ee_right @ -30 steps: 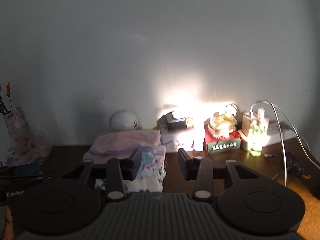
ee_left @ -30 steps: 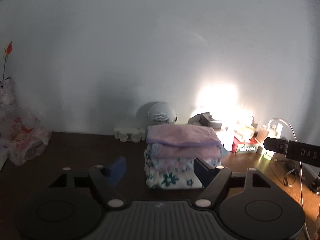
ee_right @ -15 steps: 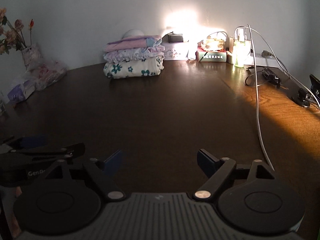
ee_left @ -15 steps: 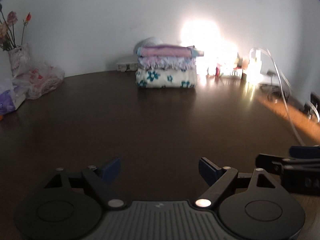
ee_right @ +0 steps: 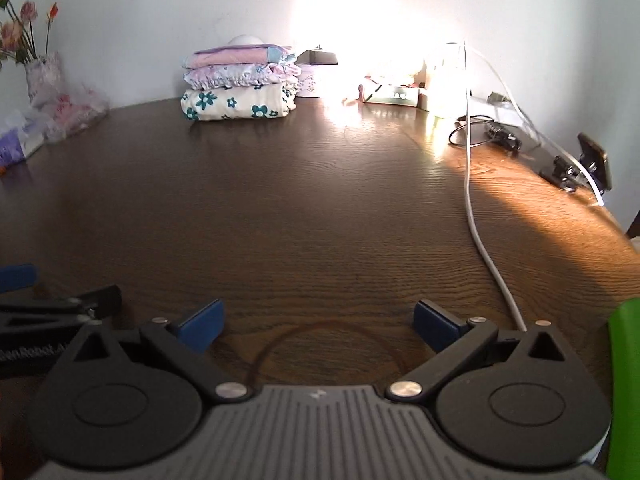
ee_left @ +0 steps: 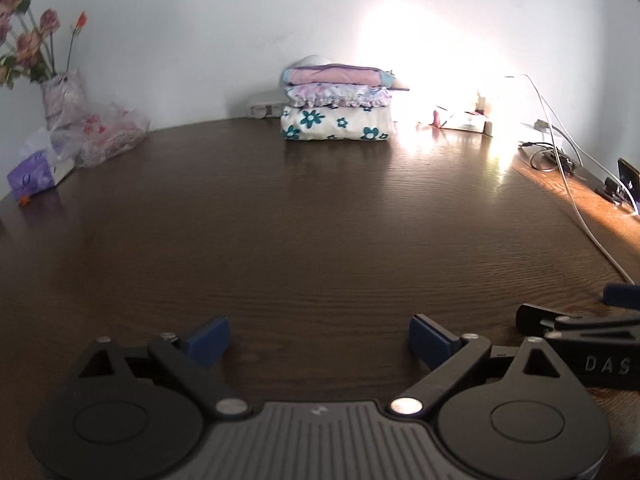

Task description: Fold clothes

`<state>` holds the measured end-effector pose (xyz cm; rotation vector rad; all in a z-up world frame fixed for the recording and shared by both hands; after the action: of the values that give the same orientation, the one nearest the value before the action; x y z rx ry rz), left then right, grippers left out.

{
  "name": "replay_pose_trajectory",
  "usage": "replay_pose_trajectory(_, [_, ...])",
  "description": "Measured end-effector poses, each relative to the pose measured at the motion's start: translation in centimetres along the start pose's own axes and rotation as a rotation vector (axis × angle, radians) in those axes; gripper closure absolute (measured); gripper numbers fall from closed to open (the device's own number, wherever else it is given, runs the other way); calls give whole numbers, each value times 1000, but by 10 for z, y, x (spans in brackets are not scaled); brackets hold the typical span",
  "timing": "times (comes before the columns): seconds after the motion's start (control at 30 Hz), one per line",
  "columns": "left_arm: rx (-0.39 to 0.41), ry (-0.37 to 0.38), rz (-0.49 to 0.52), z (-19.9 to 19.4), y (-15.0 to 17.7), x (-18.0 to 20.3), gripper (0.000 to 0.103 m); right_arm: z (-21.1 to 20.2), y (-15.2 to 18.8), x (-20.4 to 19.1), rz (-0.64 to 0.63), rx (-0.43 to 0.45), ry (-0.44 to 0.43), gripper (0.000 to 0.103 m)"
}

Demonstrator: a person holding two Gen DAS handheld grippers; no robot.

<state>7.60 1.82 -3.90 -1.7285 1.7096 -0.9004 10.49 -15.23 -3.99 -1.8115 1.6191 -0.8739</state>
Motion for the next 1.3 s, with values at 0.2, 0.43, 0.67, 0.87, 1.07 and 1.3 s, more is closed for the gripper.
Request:
replay_pose_trajectory(0.2, [-8,23,10,-3,3,-1,0,-3,4,4,16,0,13,0])
replay_pose_trajectory(0.43, [-7,44,24,-8,8,0,0,-10,9,4,11,0,8,1])
replay_pose_trajectory(0.67, [-6,60,27,-8,9,1,0,-13,10,4,16,0,7,1])
replay_pose_trajectory(0.87, [-6,75,33,-11,11,2,0,-15,12,3,12,1,5,1])
replay_pose_trajectory(1.07, [-12,80,49,-15,15,2,0,-17,13,3,7,1,-3,1])
replay_pose_trajectory(1.3, [-13,76,50,-15,15,3,0,-21,17,2,0,4,-6,0])
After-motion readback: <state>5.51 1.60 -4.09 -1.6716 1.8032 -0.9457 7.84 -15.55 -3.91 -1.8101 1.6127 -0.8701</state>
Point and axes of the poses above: each gripper's, at about its wrist camera, not at the fingertips, and z roughly the way its jaws point, x to its right, y to its underside, the point moved 7 cm from there along z, roughly the way its jaws point, and after that the axes turned 10 degrees about y, right-handed, at the moved point
